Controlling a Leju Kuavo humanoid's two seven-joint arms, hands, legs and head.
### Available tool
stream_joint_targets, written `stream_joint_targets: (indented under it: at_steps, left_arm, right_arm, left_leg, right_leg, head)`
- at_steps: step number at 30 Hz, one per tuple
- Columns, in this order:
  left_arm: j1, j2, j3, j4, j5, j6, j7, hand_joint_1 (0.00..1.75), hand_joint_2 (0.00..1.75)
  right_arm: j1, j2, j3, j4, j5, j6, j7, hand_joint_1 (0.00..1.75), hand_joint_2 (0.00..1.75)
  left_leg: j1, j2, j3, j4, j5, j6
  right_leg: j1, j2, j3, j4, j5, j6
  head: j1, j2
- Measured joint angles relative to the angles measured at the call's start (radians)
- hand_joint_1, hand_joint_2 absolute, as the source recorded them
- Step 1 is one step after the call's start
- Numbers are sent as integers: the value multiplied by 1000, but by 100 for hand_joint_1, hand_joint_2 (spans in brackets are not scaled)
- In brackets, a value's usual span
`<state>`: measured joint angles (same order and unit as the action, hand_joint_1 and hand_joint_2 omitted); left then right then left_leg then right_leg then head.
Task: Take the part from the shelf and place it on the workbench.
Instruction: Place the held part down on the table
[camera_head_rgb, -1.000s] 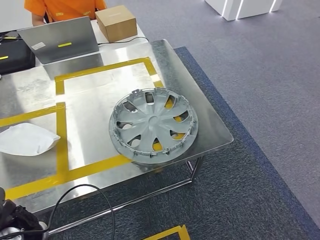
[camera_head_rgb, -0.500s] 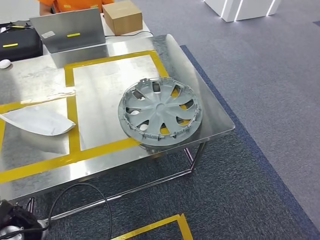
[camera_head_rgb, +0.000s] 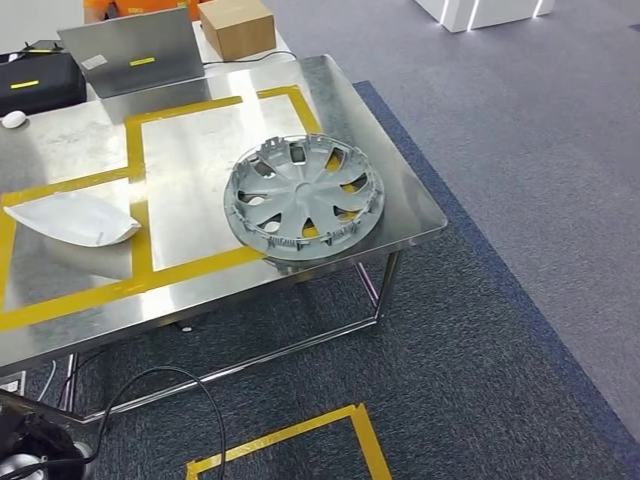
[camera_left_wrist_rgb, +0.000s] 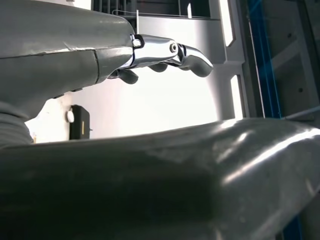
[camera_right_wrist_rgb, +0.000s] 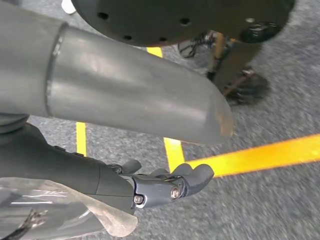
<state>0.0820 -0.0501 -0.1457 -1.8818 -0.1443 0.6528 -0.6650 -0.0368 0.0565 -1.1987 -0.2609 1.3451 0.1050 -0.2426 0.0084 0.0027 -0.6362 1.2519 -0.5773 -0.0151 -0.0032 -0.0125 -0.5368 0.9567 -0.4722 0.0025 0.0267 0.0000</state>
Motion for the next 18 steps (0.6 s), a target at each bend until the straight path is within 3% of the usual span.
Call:
stream_joint_targets:
  at_steps: [1,3,5,7,9,12,13,14,15,17,18]
  left_arm:
    - [0,1,0,0,-2,1,0,0,0]
    - [-1,1,0,0,-7,3,0,0,0]
    - [0,1,0,-1,-10,4,-1,0,0]
    - [2,2,1,-2,-12,5,-1,0,0]
    - [2,3,1,-2,-13,5,-1,0,0]
    - [3,3,1,-2,-15,6,-1,0,0]
    - [3,3,1,-2,-16,6,-1,0,0]
    - [4,3,1,-2,-17,7,-1,0,0]
    - [4,3,1,-2,-19,7,-1,0,0]
    - [5,3,1,-2,-21,7,-1,0,0]
    - [4,3,1,-2,-21,8,-1,0,0]
  right_arm:
    - [0,0,0,0,1,0,0,0,0]
    - [-1,0,0,0,2,-1,0,0,0]
    - [-1,0,0,-1,2,-1,0,0,0]
    - [0,0,0,-1,3,-1,0,0,0]
    - [2,-1,0,-1,3,-1,0,0,0]
    - [2,-1,0,-1,4,1,1,0,0]
    - [2,0,0,0,4,1,2,0,0]
    - [2,0,0,0,4,2,2,0,0]
    - [2,0,0,0,4,2,3,0,0]
    - [1,0,0,-1,4,1,3,0,0]
    - [-1,-2,0,-1,4,1,3,0,0]
  left_leg:
    - [1,0,43,-59,28,1]
    - [1,-1,125,-192,50,5]
    - [-2,-4,150,-251,43,12]
    - [-2,-3,142,-257,49,25]
    - [0,1,132,-260,61,44]
    - [-2,5,106,-261,84,60]
    - [-4,6,96,-261,92,61]
    - [-7,6,86,-260,100,62]
    - [-9,6,77,-260,108,62]
    - [-14,5,62,-260,122,61]
    - [-16,4,57,-260,129,59]
  right_leg:
    - [0,0,-17,9,5,3]
    - [3,1,-44,25,14,10]
    - [6,2,-62,35,27,19]
    - [4,3,-72,38,35,29]
    - [2,6,-90,74,-5,41]
    - [0,8,-148,264,-131,51]
    - [0,8,-158,316,-150,51]
    - [0,8,-150,333,-146,50]
    - [1,9,-126,314,-125,46]
    - [4,12,-28,180,-72,30]
    - [7,14,26,100,-61,21]
  head:
    - [0,0]
    - [0,0]
    - [0,0]
    - [0,0]
    - [4,0]
    - [11,0]
    - [12,0]
    - [12,0]
    - [12,0]
    - [12,0]
    - [12,0]
